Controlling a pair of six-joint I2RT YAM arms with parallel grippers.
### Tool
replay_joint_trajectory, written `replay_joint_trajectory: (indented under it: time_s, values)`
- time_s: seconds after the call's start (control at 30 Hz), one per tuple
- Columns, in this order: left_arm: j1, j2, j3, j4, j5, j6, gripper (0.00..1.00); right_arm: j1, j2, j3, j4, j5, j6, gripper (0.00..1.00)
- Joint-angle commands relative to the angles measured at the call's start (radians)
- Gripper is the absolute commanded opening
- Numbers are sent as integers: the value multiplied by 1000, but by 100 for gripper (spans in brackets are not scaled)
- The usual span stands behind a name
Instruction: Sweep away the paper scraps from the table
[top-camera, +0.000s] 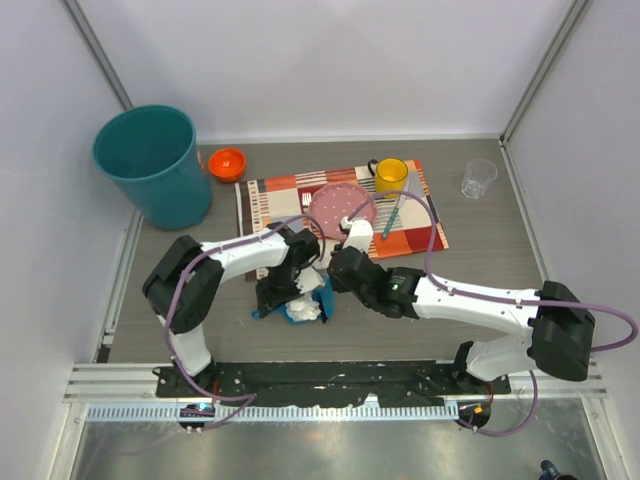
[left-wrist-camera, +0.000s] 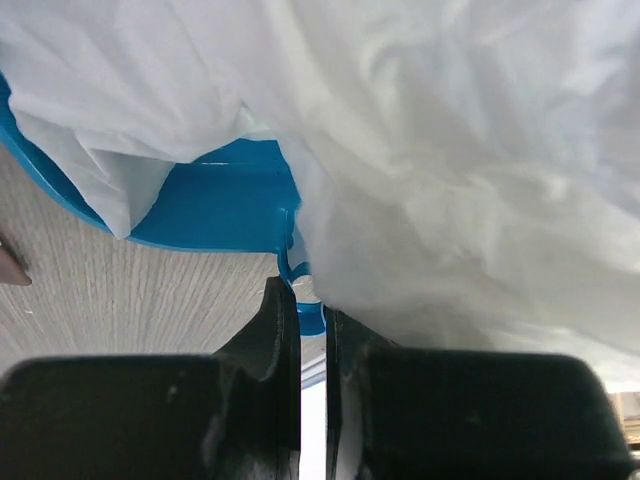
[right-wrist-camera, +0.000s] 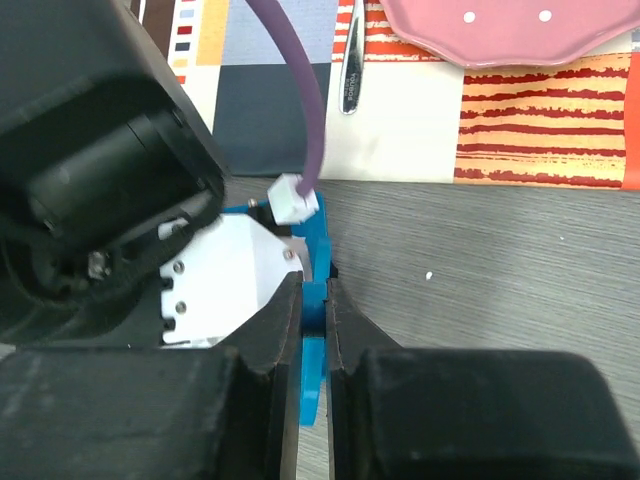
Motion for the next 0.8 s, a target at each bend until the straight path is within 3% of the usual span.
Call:
replay_joint_trajectory:
  time_s: [0.0, 0.27, 0.47, 0.77]
  values:
    - [42, -86, 22, 82, 108, 7, 0, 7, -84, 19, 38, -5, 49, 1]
    - [111, -204, 12, 115, 154, 16, 0, -40, -251, 77, -249, 228, -58, 1]
    - [150, -261, 61, 93, 169, 16, 0, -60, -389, 111, -348, 354, -95, 1]
    - [423, -243, 343, -46, 276, -13, 0, -71, -466, 106, -415, 392, -92, 1]
